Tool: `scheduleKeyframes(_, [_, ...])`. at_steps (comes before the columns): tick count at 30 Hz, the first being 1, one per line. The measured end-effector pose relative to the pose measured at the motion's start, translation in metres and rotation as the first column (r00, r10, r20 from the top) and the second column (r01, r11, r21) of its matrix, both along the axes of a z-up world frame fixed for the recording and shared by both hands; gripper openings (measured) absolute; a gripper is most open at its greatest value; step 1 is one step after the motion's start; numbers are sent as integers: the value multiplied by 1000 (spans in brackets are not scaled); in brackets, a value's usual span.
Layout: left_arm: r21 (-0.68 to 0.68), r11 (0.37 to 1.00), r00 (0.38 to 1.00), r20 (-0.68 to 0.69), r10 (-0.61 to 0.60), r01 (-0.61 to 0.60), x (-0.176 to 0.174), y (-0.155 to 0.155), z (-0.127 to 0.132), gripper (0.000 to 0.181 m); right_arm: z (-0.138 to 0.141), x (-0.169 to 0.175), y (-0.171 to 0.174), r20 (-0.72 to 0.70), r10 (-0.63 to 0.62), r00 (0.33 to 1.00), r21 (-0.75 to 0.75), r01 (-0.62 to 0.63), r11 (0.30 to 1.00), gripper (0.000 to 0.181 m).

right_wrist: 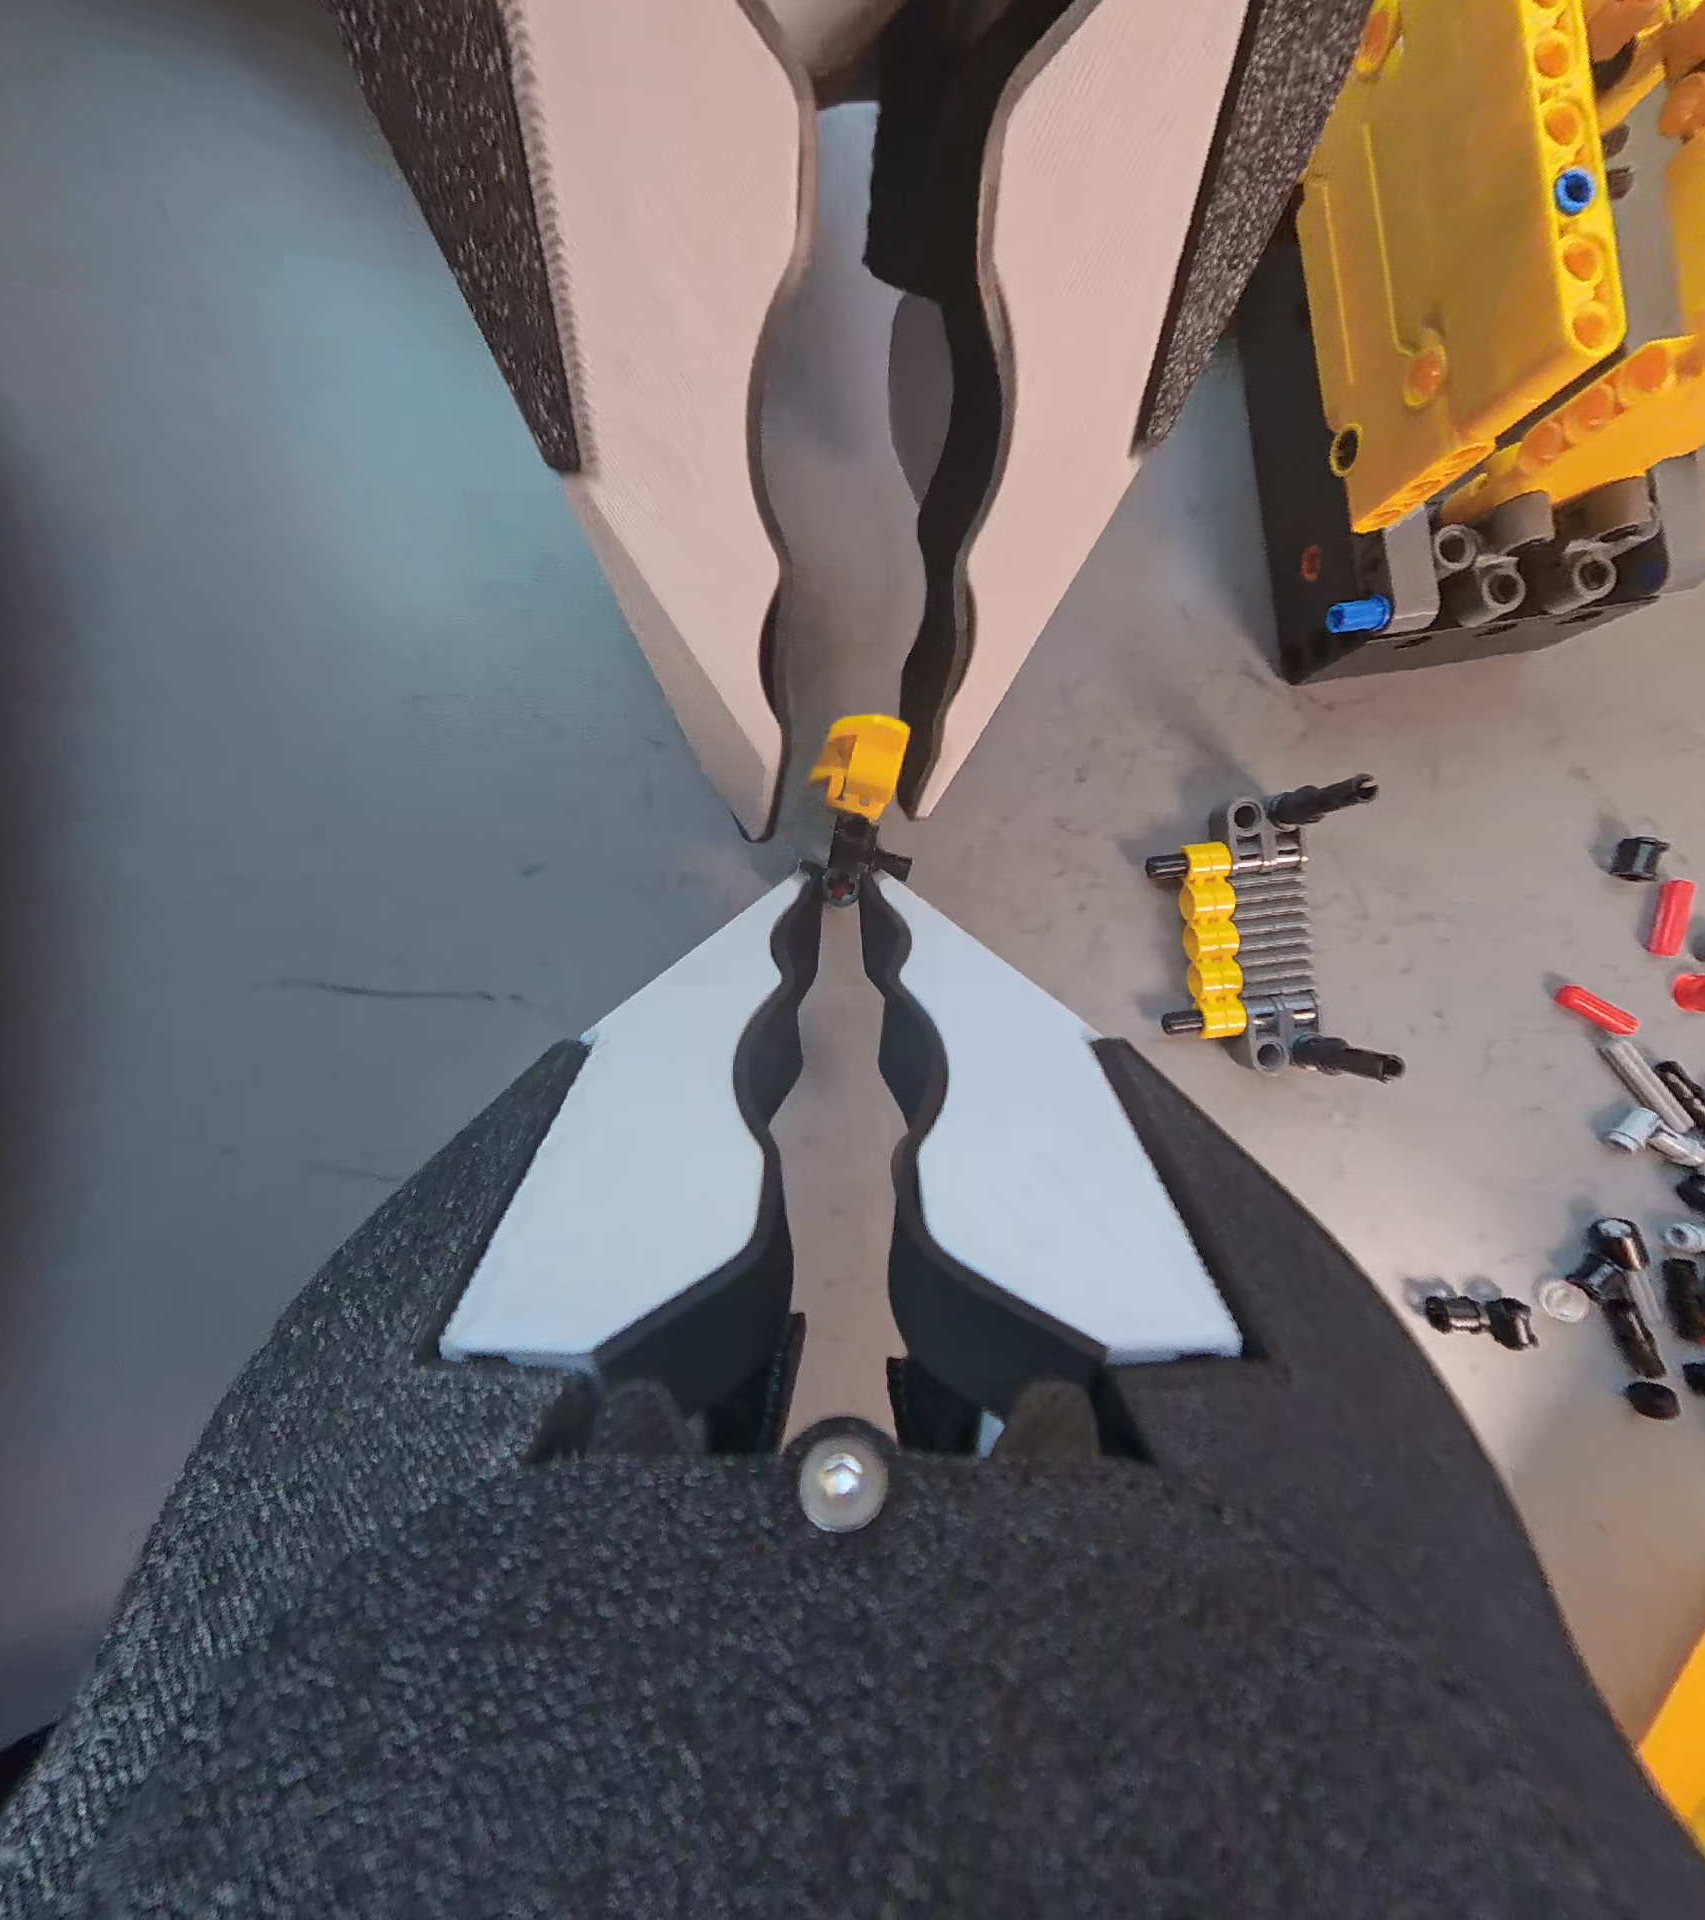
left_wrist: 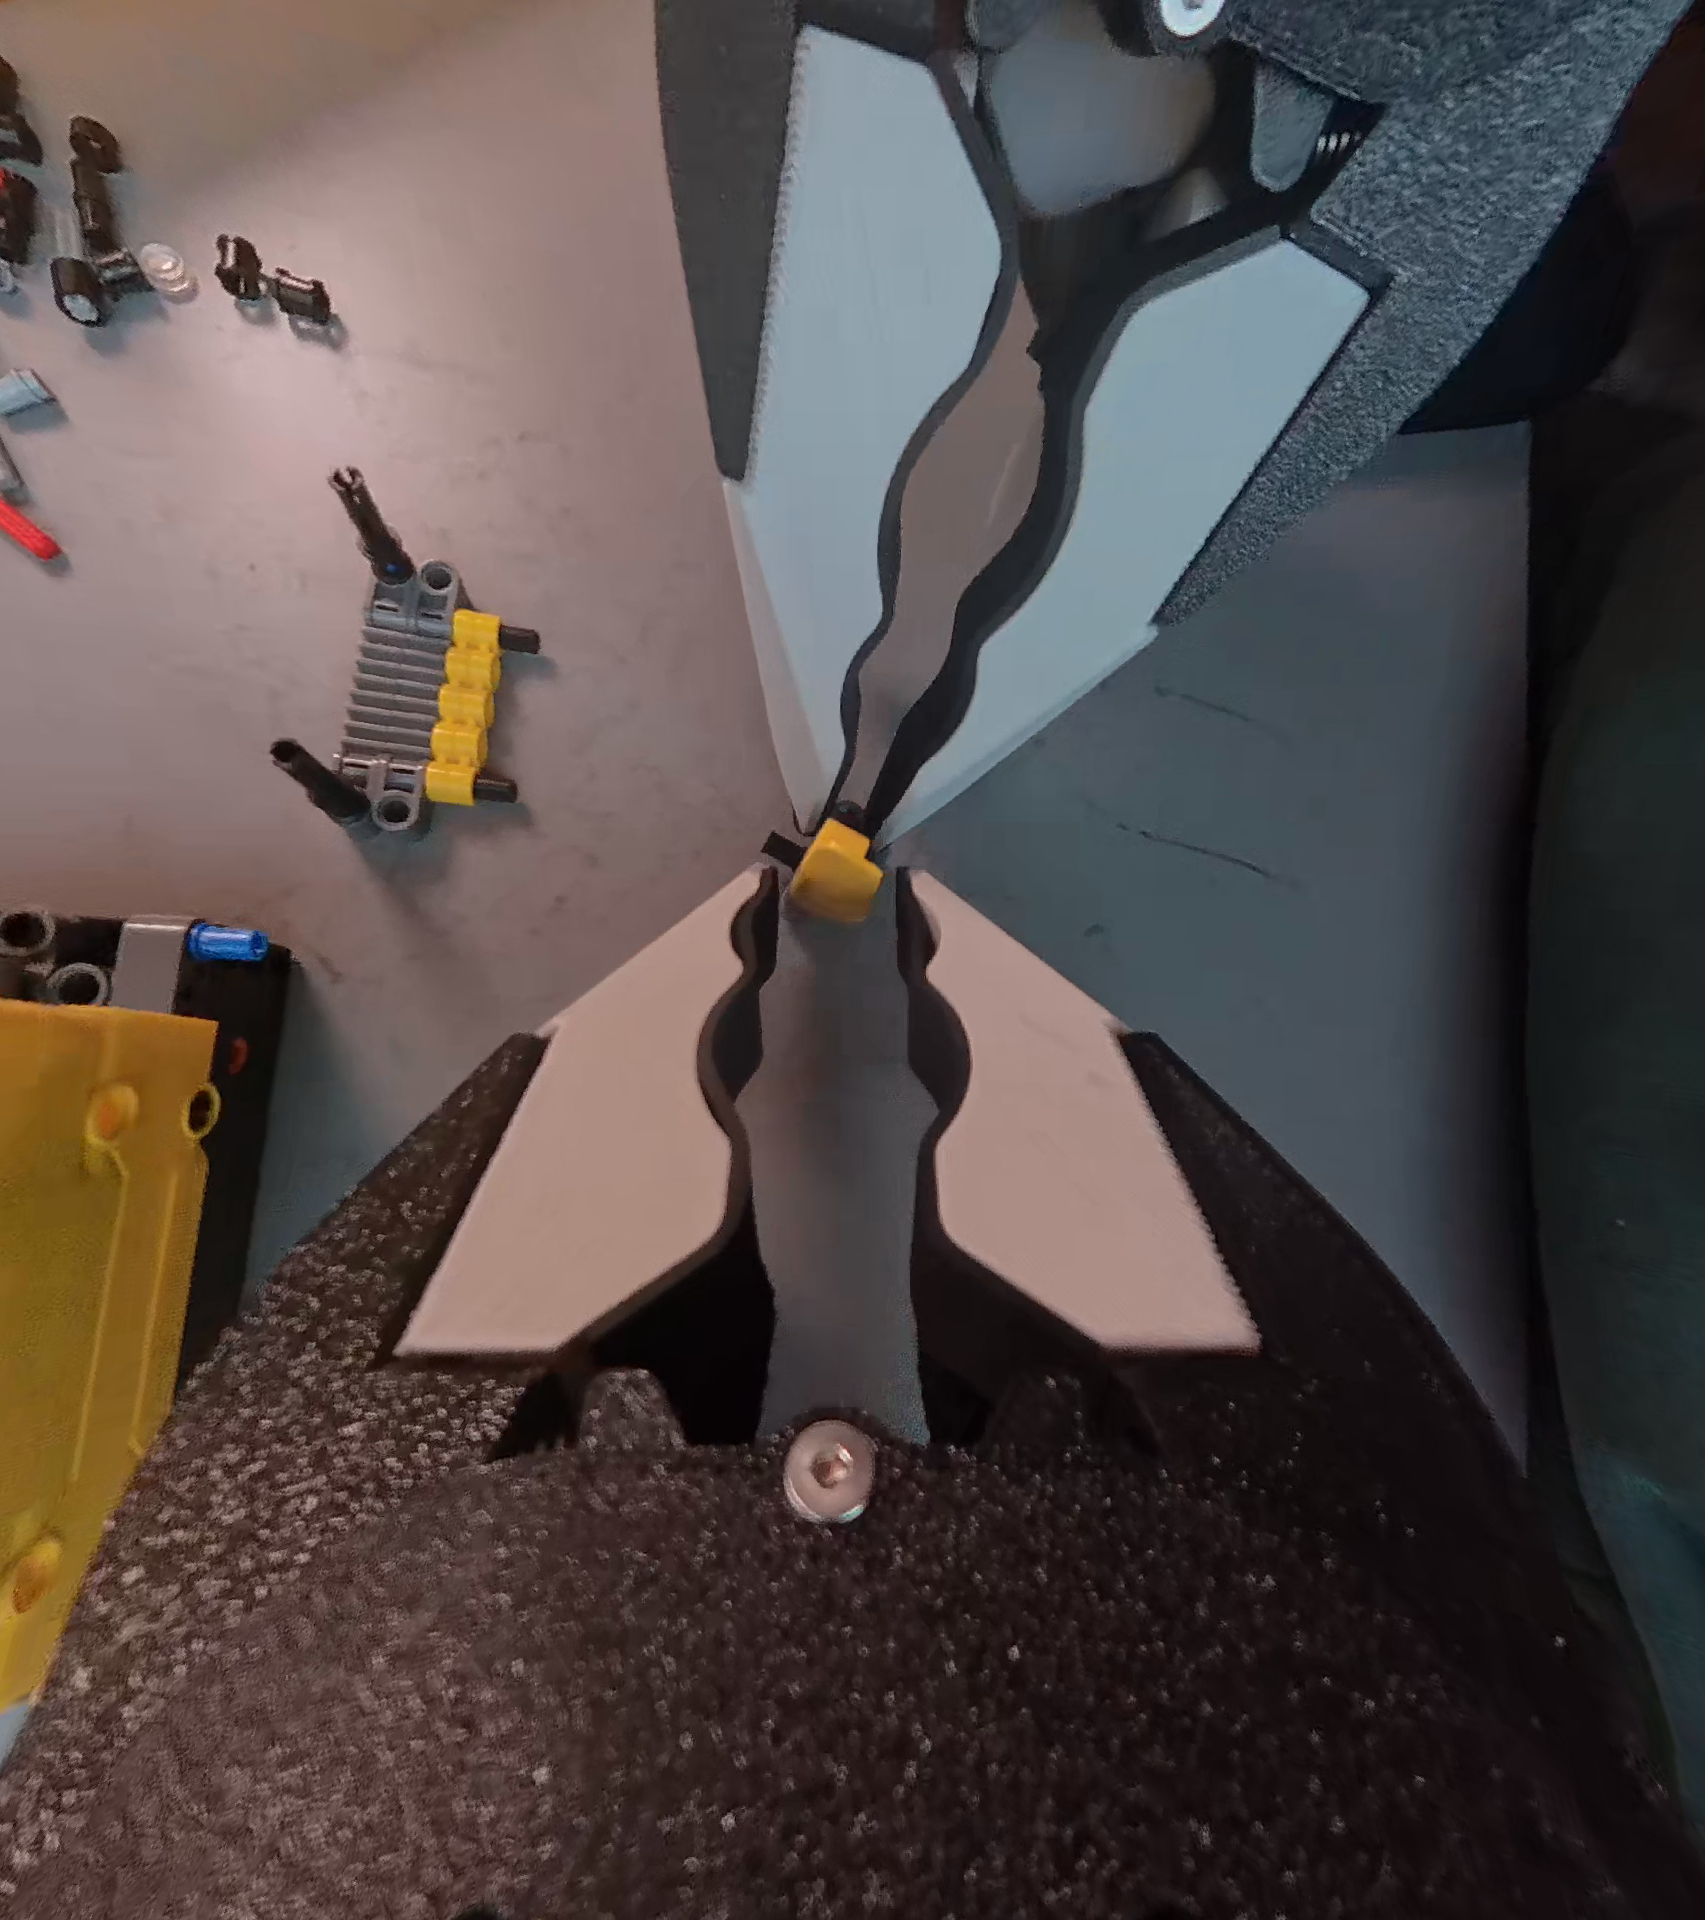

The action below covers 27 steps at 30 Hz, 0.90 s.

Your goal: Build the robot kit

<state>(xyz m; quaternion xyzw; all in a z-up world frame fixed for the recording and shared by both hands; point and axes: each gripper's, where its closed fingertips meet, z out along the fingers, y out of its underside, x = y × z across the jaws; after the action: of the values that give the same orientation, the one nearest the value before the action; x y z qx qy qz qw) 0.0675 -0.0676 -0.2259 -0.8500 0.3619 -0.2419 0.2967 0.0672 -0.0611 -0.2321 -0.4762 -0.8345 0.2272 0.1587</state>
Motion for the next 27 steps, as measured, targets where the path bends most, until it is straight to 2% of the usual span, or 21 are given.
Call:
scheduleKeyframes(3, [24,999,998,37,-42,41,-3,-3,1,26,0,2,0,-2,32,999,-59,-32,998,7])
scheduleKeyframes(8, [108,991,997,2,-82,81,-3,0,-1,29,0,1,-2,3,99,995,-47,-99,994,7])
scheduleKeyframes(10, [121,988,995,-28,-94,97,-2,0,-4,22,0,1,-2,11,118,993,-39,-117,992,7])
scheduleKeyframes(13, [127,986,994,-40,-106,110,0,-1,-7,14,0,1,-2,15,127,992,-35,-126,991,7])
scheduleKeyframes(27, [136,988,996,-57,-67,74,-3,-2,-8,13,1,-2,-1,-30,102,994,-7,-102,995,7])
